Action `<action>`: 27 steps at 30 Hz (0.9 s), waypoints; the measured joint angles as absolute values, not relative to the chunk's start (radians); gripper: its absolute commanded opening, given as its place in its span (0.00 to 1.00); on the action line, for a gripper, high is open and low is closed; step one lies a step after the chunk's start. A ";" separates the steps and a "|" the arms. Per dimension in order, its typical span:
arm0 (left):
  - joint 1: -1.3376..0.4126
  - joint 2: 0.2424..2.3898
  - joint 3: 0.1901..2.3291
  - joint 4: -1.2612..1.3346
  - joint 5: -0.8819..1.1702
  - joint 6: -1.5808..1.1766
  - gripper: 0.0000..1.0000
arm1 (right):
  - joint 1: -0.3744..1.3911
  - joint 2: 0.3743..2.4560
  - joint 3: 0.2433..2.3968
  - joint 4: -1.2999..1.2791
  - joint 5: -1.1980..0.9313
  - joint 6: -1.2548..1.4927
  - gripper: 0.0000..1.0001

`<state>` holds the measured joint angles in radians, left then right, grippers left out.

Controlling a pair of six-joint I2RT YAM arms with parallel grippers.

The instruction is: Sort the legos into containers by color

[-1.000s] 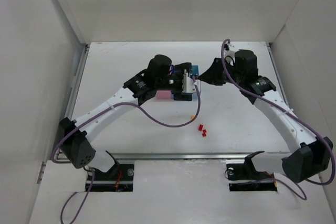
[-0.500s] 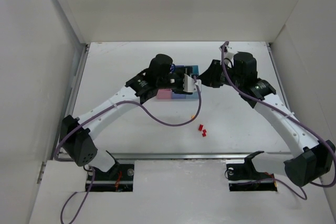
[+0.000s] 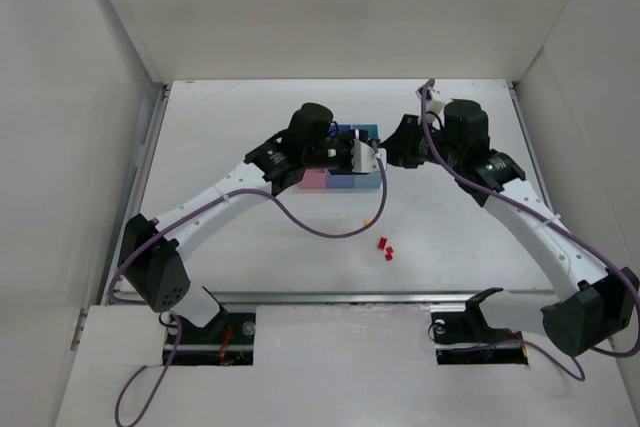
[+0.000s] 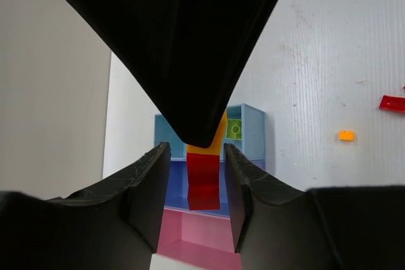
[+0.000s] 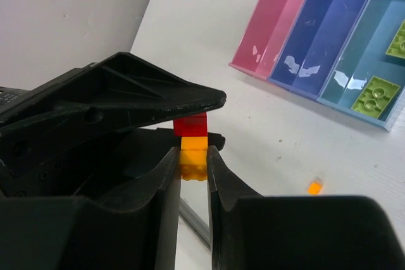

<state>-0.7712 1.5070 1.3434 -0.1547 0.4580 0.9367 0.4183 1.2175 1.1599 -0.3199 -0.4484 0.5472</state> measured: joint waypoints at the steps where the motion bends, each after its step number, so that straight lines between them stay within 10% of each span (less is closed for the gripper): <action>1: -0.771 1.507 1.343 -0.152 0.457 0.932 0.31 | 0.419 1.217 1.160 -0.320 -0.449 0.547 0.00; 6: -0.771 1.507 1.343 -0.155 0.451 0.912 0.00 | 0.425 1.219 1.160 -0.303 -0.445 0.547 0.00; 27: -0.744 1.509 1.344 -0.192 0.363 0.884 0.00 | 0.393 1.224 1.149 -0.333 -0.409 0.543 0.00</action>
<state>-0.7441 1.5085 1.3441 -0.1917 0.3626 0.8837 0.3927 1.2240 1.1488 -0.3332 -0.4088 0.5430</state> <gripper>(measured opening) 0.185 0.236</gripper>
